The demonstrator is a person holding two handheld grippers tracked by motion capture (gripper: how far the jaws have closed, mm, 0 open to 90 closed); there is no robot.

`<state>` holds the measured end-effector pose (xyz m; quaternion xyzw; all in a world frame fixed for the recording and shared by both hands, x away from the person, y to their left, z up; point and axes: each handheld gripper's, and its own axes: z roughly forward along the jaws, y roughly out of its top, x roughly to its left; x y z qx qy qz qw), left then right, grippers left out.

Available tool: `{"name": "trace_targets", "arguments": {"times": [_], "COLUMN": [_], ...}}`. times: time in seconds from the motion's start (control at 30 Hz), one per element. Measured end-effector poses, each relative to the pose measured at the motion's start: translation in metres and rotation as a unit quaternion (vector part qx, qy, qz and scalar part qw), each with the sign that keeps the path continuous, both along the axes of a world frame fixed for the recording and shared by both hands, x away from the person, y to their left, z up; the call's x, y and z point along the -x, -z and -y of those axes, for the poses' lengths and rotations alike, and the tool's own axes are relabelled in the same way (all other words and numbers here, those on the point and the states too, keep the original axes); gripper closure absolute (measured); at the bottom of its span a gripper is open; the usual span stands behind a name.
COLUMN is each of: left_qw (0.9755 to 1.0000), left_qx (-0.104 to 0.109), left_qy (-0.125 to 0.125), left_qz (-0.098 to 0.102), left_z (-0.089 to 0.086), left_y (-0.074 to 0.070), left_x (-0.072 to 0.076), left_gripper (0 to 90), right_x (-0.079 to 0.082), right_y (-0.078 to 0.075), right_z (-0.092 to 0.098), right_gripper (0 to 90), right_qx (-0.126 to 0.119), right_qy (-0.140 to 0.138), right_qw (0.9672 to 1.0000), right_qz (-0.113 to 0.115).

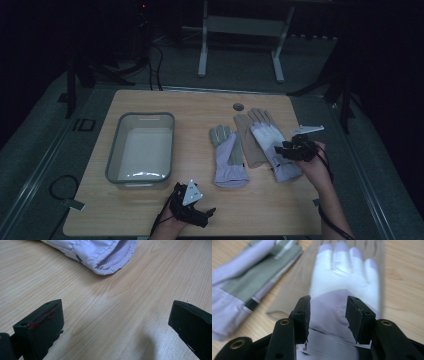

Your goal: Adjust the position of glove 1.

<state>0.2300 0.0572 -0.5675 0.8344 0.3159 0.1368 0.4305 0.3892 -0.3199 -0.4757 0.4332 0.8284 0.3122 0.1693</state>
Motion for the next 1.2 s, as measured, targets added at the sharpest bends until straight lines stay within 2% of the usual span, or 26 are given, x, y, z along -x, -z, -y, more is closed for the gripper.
{"name": "trace_targets", "arguments": {"times": [0.07, 0.17, 0.3, 0.43, 0.6, 0.63, 0.7, 0.73, 0.77, 0.8, 0.83, 1.03, 1.13, 1.2], "left_qw": [1.0000, 1.0000, 1.0000, 1.0000, 1.0000, 1.0000, 1.0000, 1.0000, 1.0000, 1.0000, 1.0000, 1.0000, 1.0000, 1.0000], "left_qx": [0.000, -0.003, -0.005, -0.006, -0.005, -0.005, -0.006, -0.006, -0.006, -0.006, -0.004, -0.006, -0.007, -0.005], "left_qy": [0.000, 0.000, 0.001, 0.000, -0.001, -0.001, 0.000, -0.001, -0.001, -0.001, -0.003, -0.003, -0.003, -0.004], "left_qz": [0.000, -0.001, -0.002, 0.000, -0.002, -0.002, -0.002, -0.001, -0.001, -0.001, 0.000, 0.001, 0.000, -0.001], "left_z": [0.000, 0.000, 0.001, 0.001, 0.000, 0.000, 0.001, 0.001, 0.001, 0.001, 0.000, 0.000, 0.001, 0.001], "left_y": [0.000, 0.000, 0.000, 0.000, 0.000, 0.000, 0.000, 0.000, 0.000, 0.000, 0.000, 0.000, 0.000, 0.000], "left_x": [0.000, 0.000, 0.000, 0.000, -0.001, -0.001, -0.001, 0.000, 0.000, 0.000, 0.000, 0.000, 0.000, 0.000], "left_gripper": [0.1, 0.1, 0.1, 0.1, 0.1, 0.1, 0.1, 0.1, 0.1, 0.1, 0.1, 0.1, 0.1, 0.1], "right_x": [-0.002, -0.007, -0.013, -0.018, -0.026, -0.026, -0.031, -0.031, -0.030, -0.030, -0.028, -0.023, -0.017, -0.016], "right_y": [-0.003, -0.005, -0.002, 0.008, 0.031, 0.031, 0.047, 0.053, 0.054, 0.054, 0.056, 0.059, 0.058, 0.057], "right_z": [0.006, 0.015, 0.024, 0.024, 0.021, 0.021, 0.020, 0.022, 0.023, 0.023, 0.025, 0.023, 0.019, 0.018], "right_gripper": [54.4, 55.2, 56.6, 56.6, 51.8, 51.8, 48.0, 51.6, 56.1, 56.1, 61.4, 64.9, 71.7, 73.2], "right_qx": [0.011, 0.023, 0.013, 0.007, -0.024, -0.024, -0.014, -0.025, -0.040, -0.040, -0.053, -0.059, -0.067, -0.068], "right_qy": [-0.010, -0.009, -0.005, -0.008, -0.020, -0.020, -0.015, -0.015, -0.014, -0.014, -0.017, 0.000, 0.019, 0.020], "right_qw": [0.9999, 0.9997, 0.9999, 0.9999, 0.9992, 0.9992, 0.9992, 0.9991, 0.9985, 0.9985, 0.9978, 0.9979, 0.9973, 0.9971], "right_qz": [0.002, 0.003, 0.005, -0.006, -0.023, -0.023, -0.034, -0.029, -0.035, -0.035, -0.036, -0.026, -0.026, -0.028]}}
